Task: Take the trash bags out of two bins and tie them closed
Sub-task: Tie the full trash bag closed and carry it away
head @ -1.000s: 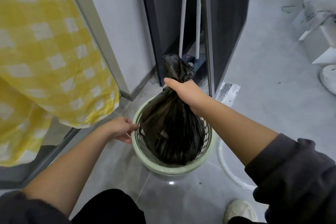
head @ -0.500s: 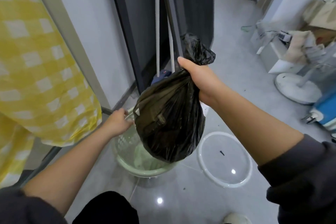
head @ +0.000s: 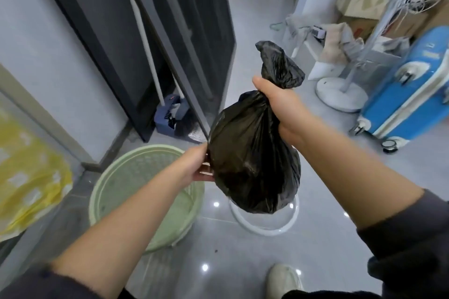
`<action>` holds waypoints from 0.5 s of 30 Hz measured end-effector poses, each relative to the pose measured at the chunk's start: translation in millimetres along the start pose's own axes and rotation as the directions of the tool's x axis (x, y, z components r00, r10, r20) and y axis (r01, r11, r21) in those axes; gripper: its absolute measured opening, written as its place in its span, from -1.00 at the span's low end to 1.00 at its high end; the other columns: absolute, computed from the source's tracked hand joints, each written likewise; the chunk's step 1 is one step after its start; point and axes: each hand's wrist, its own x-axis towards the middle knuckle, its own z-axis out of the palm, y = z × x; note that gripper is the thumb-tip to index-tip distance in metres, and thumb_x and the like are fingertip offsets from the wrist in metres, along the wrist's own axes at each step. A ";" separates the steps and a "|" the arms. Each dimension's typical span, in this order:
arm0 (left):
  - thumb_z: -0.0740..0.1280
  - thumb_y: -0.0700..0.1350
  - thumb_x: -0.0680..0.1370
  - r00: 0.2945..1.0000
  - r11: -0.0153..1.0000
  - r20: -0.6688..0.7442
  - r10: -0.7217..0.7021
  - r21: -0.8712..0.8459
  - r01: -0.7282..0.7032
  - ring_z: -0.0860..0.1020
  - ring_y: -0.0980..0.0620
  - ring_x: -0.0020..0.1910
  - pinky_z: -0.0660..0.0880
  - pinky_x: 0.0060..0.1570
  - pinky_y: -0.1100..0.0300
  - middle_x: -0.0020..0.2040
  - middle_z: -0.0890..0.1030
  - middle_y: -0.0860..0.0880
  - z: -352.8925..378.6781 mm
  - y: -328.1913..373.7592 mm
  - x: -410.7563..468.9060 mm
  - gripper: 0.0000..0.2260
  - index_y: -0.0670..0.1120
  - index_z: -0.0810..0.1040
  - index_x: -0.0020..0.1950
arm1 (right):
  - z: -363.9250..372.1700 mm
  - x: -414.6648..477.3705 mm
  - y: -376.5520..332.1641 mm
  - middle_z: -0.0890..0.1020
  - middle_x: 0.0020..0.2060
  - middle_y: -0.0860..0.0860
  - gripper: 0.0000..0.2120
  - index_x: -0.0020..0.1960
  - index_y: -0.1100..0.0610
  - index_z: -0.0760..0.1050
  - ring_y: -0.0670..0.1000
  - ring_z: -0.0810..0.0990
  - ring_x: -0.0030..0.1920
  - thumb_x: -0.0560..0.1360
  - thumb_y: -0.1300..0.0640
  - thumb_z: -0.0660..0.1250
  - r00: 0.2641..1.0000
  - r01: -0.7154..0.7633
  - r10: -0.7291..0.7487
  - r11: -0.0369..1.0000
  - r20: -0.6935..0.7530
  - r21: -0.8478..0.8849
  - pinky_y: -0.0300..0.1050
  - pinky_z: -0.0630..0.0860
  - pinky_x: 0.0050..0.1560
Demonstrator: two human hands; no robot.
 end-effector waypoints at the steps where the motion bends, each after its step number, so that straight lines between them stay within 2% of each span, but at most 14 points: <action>1: 0.11 -0.02 0.62 1.000 1.000 0.022 -0.016 -0.008 0.016 0.55 0.00 -0.34 0.55 -0.36 0.15 -0.27 0.55 -0.05 11.5 -3.6 7.9 -0.70 -0.09 0.54 -0.17 | -13.9 2.5 6.5 0.62 0.08 0.15 -0.62 0.17 0.11 0.47 0.18 0.62 0.10 0.44 -0.03 0.41 1.000 -0.010 0.010 1.000 -0.013 0.000 0.17 0.52 0.20; 8: 0.25 0.15 0.54 0.970 0.973 0.110 -0.216 -0.062 0.223 0.57 -0.08 -0.27 0.59 -0.22 0.07 -0.28 0.56 -0.08 80.1 -58.6 68.2 -0.68 -0.09 0.56 -0.17 | -105.6 18.2 71.9 0.66 -0.12 0.08 -0.80 0.06 0.12 0.52 0.14 0.66 0.02 0.50 0.03 0.36 0.964 -0.132 0.136 0.991 -0.228 0.029 0.11 0.55 0.16; 12: 0.27 0.20 0.52 0.940 0.949 0.146 -0.309 -0.022 0.316 0.57 -0.08 -0.22 0.60 -0.05 0.02 -0.25 0.56 -0.08 109.0 -97.4 98.1 -0.65 -0.09 0.57 -0.12 | -143.6 23.4 121.9 0.67 -0.09 0.07 -0.77 0.08 0.09 0.52 0.11 0.66 0.00 0.49 0.01 0.37 0.924 -0.222 0.234 0.972 -0.303 0.072 0.12 0.53 0.18; 15: 0.26 0.20 0.52 0.923 0.934 0.152 -0.354 0.007 0.358 0.54 -0.06 -0.27 0.58 -0.06 0.03 -0.31 0.53 -0.07 125.8 -125.9 119.7 -0.64 -0.09 0.56 -0.17 | -166.6 28.4 155.9 0.68 -0.06 0.09 -0.75 0.06 0.08 0.53 0.14 0.66 0.02 0.46 -0.03 0.39 0.904 -0.275 0.285 0.958 -0.318 0.079 0.17 0.51 0.20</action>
